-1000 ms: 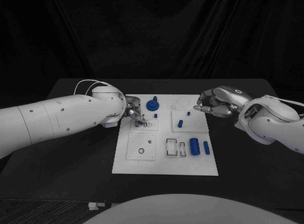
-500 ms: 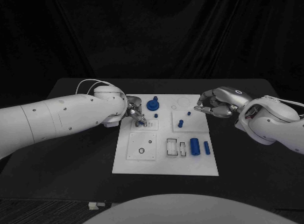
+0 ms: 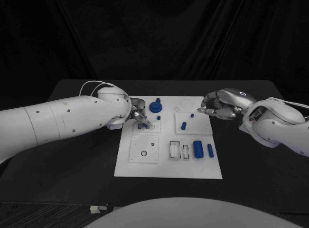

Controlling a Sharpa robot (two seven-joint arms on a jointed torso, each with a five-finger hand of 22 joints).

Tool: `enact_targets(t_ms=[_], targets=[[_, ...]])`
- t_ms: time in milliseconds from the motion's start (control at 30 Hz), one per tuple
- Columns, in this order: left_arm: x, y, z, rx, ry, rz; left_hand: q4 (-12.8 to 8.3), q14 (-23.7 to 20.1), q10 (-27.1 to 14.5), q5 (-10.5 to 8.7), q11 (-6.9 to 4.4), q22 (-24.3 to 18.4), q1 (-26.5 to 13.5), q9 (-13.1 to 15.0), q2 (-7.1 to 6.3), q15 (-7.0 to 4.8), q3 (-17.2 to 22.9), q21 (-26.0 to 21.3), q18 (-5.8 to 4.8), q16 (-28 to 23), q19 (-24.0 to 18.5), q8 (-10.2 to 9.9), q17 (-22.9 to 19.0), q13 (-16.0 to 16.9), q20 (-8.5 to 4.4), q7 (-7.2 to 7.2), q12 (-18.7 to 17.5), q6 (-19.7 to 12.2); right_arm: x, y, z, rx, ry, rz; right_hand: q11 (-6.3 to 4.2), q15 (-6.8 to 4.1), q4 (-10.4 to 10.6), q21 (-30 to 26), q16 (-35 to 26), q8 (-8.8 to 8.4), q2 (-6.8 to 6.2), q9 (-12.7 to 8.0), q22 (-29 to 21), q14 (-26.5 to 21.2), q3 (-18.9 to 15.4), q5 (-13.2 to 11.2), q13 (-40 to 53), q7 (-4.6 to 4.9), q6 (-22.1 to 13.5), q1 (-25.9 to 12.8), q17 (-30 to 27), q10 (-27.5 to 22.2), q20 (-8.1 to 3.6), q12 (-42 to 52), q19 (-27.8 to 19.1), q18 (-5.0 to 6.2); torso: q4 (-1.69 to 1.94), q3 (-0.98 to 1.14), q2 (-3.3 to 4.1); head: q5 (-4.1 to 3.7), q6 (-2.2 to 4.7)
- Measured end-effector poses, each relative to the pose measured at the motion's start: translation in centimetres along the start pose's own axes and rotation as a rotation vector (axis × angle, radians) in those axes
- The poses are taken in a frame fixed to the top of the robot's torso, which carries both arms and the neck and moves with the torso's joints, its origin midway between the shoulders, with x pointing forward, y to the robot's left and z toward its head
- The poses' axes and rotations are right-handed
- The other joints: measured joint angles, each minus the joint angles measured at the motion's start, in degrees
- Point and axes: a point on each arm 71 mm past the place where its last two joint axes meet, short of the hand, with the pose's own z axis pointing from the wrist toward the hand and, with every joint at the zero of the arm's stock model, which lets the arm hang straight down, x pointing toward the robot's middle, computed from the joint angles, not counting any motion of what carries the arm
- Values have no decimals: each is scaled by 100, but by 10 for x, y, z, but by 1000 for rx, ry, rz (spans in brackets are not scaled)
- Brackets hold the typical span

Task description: Assemble the parts on the task board

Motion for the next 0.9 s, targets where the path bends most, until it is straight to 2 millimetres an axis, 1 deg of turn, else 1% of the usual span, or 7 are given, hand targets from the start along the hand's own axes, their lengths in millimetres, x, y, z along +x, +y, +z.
enact_targets(t_ms=[133, 200, 267, 533, 733, 833, 900], targets=[[0, 0, 0, 0, 4, 2, 16, 0, 0, -30, 0, 0, -24, 11, 23, 0, 16, 0, 0, 0, 0, 0, 0, 0, 0, 0, 0, 0, 0, 0, 0, 1, 0, 0, 0, 0, 0, 0, 0, 0, 0, -6, 0, 0, 0, 0, 0, 0, 0, 0, 0, 0, 0, 0, 0, 0, 0, 1, -1, -2, 0], [1, -1, 1, 1, 6, 2, 16, 0, 0, -30, 0, 0, -24, 11, 24, 0, 16, 0, 1, 0, 0, 0, 0, 0, 0, 0, 0, -1, 0, 0, 0, 1, -1, 0, 0, 0, 0, 0, 0, 0, 0, -5, -1, 0, 0, 0, 0, 0, 0, 0, 0, 0, 0, 0, 0, 0, 0, 1, -1, 1, 0], [1, -2, 1, 2, 9, 3, 18, 0, 1, -31, 1, 0, -24, 11, 23, 0, 14, 0, 1, 0, 0, 0, 0, 0, 0, 0, 0, -1, 0, 0, 0, 1, -1, 0, 0, 0, 0, -26, 0, 0, 0, -5, -1, 0, 0, 0, 0, -20, 20, 0, 0, 0, 0, 0, 0, 0, 0, 1, -1, 3, 0], [4, -4, 3, 6, 17, 6, 33, 0, 3, -31, 3, 0, -31, 13, 16, 0, -1, -20, 1, 0, 0, 0, 0, 0, 0, -11, 0, 12, 0, 0, 0, -1, -2, 0, 0, 0, 0, -26, 0, 0, 0, -5, -1, 0, 0, 0, -1, -20, 20, 0, -1, 0, 0, 0, 0, -1, -3, 1, 2, 21, 0], [3, -3, 4, 3, 16, 3, 33, 0, 5, -55, 5, 0, -31, 15, 16, 0, -1, -20, 0, 0, 0, 0, 0, 0, 0, -11, -22, 12, 0, 0, 0, 0, -2, 0, 0, 0, 0, -26, 1, 0, 0, -5, -1, 0, 0, 0, -1, -20, 20, 0, -1, 0, 0, 0, 0, 0, -1, 1, 1, 12, 0], [3, -2, 4, 2, 15, 2, 40, 0, 6, -97, 5, 0, -31, 21, 16, 0, 5, -36, 0, 0, -15, 0, 0, 0, 15, -11, -22, 12, 0, 0, 0, 0, -2, 0, 0, 0, 0, -26, 1, 0, 0, -5, -1, 0, 0, 0, -1, -20, 20, 0, -1, 0, 0, 0, 0, 0, 1, 1, 1, 8, 0], [3, -2, 4, 3, 15, 1, 49, 0, 6, -98, 6, 0, -31, 20, 16, 0, 14, -45, 80, 0, -21, 0, 0, 0, 21, -11, -22, 12, 0, 0, 0, 0, -2, 0, 0, 0, 0, -26, 1, 0, 0, -5, -2, 0, 0, 0, -1, -20, 20, 0, -1, 0, 0, 0, 0, 0, 1, 0, 1, 14, 0]])
